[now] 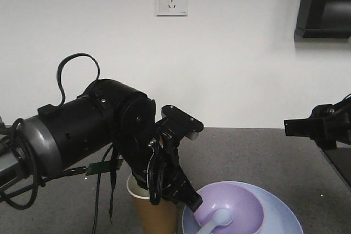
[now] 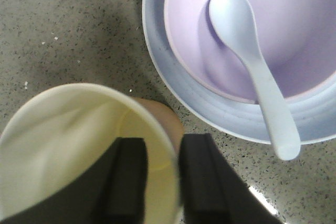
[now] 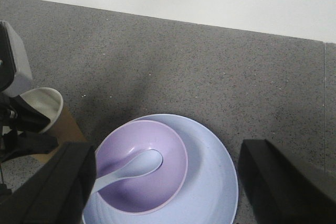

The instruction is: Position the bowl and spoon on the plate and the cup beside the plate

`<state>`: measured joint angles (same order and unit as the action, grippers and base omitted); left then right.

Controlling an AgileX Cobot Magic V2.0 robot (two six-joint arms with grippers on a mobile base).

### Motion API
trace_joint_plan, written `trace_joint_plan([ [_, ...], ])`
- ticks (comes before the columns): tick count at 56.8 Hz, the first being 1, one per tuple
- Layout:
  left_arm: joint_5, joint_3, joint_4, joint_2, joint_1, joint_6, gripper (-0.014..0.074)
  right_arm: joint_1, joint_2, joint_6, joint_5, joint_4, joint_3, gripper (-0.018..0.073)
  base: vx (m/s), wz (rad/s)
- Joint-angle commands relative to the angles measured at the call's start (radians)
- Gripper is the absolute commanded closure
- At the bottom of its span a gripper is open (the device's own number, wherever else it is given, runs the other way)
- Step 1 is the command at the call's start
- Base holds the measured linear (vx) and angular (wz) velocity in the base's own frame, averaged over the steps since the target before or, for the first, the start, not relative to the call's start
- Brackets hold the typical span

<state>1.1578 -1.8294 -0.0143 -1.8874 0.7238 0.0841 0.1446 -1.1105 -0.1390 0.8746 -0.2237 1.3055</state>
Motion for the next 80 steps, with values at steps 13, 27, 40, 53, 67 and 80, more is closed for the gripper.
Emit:
trace_joint_plan([
  [13,-0.038,-0.033,0.005,0.06,0.01,-0.012,0.0087,-0.001,0.018,-0.006,-0.059,-0.01,0.035,-0.0033,0.0,0.0],
  [27,-0.042,-0.033,0.005,0.12,0.01,-0.012,0.0087,-0.001,0.018,-0.006,-0.059,-0.01,0.035,-0.0033,0.0,0.0],
  [40,-0.033,-0.057,-0.002,0.219,0.01,-0.019,0.0097,-0.001,0.018,-0.006,-0.059,-0.01,0.035,-0.0033,0.0,0.0],
  [53,-0.034,-0.1,-0.128,0.368,0.009,-0.113,0.0309,-0.001,0.018,-0.021,-0.057,-0.002,0.035,0.0038,0.0,0.0],
  [67,-0.094,0.045,-0.35,0.586,0.009,-0.192,0.0605,-0.001,0.087,-0.102,-0.082,0.015,-0.037,0.0573,0.0,0.0],
  [80,-0.409,0.583,-0.39,0.931,0.009,-0.345,0.0602,-0.001,0.361,-0.147,-0.391,0.005,-0.404,0.0572,0.0,0.0],
])
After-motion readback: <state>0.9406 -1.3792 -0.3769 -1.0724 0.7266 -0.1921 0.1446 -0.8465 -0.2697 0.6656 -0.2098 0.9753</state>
